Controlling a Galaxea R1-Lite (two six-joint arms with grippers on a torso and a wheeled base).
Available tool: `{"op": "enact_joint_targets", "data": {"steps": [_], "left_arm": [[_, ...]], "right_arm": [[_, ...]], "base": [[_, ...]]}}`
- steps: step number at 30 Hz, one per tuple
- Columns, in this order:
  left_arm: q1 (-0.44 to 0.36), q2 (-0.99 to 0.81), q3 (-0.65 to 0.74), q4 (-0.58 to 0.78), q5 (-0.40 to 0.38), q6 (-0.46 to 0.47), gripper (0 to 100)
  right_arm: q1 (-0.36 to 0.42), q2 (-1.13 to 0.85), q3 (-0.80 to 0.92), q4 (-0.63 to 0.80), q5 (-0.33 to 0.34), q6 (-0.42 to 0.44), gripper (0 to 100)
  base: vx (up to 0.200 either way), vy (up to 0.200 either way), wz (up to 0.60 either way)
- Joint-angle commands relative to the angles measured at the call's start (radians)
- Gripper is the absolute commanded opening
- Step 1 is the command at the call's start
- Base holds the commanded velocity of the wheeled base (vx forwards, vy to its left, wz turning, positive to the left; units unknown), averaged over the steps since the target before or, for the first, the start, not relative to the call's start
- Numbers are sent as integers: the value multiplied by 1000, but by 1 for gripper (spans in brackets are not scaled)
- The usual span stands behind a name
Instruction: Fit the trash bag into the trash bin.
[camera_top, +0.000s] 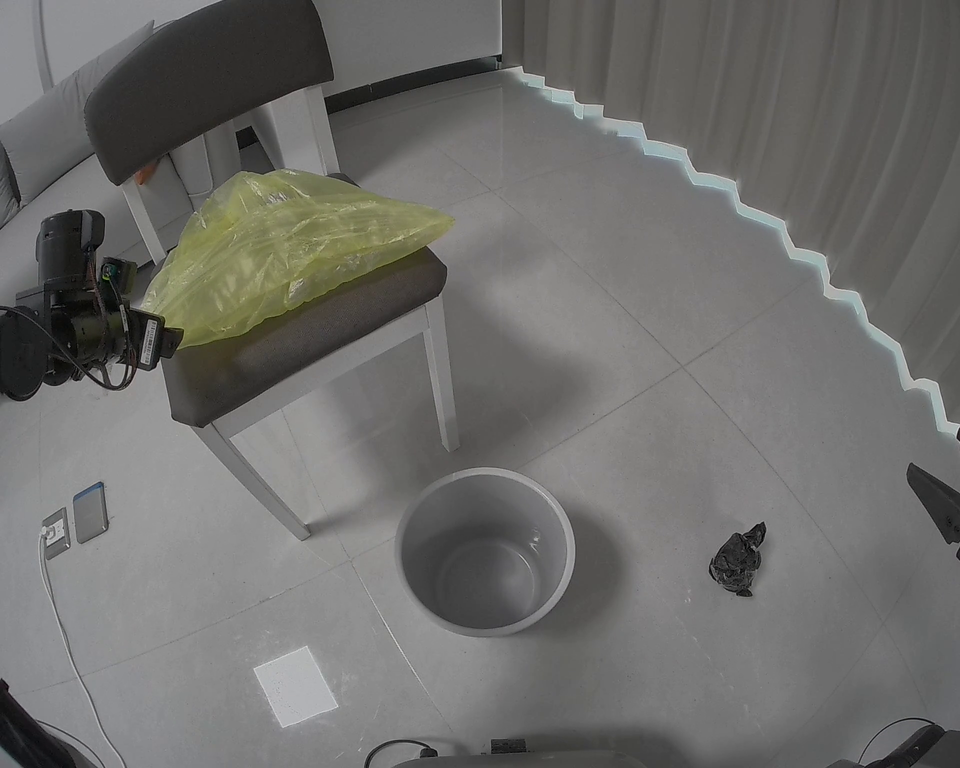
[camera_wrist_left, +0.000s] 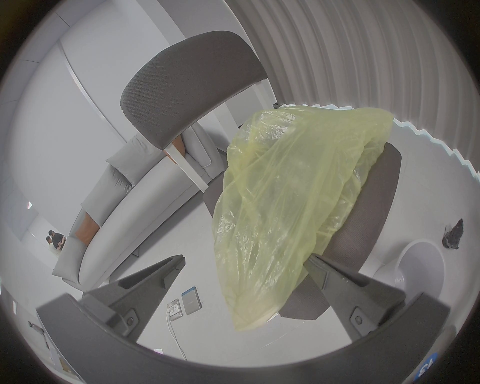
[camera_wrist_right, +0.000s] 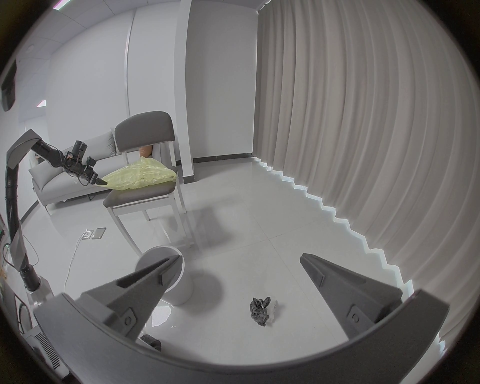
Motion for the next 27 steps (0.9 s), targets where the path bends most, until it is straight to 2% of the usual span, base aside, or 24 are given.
{"op": "enact_joint_targets", "data": {"steps": [1, 10, 27], "left_arm": [[7, 31, -47, 0, 0, -6, 100], [56, 43, -119, 8, -3, -8, 100], [49, 43, 1, -4, -19, -12, 100]], "right_arm": [[-1, 2, 0, -2, -1, 0, 100], [-1, 3, 0, -2, -1, 0, 100], [-1, 5, 3, 1, -1, 0, 100]], "base": [[0, 0, 0], [0, 0, 0], [0, 0, 0]]}}
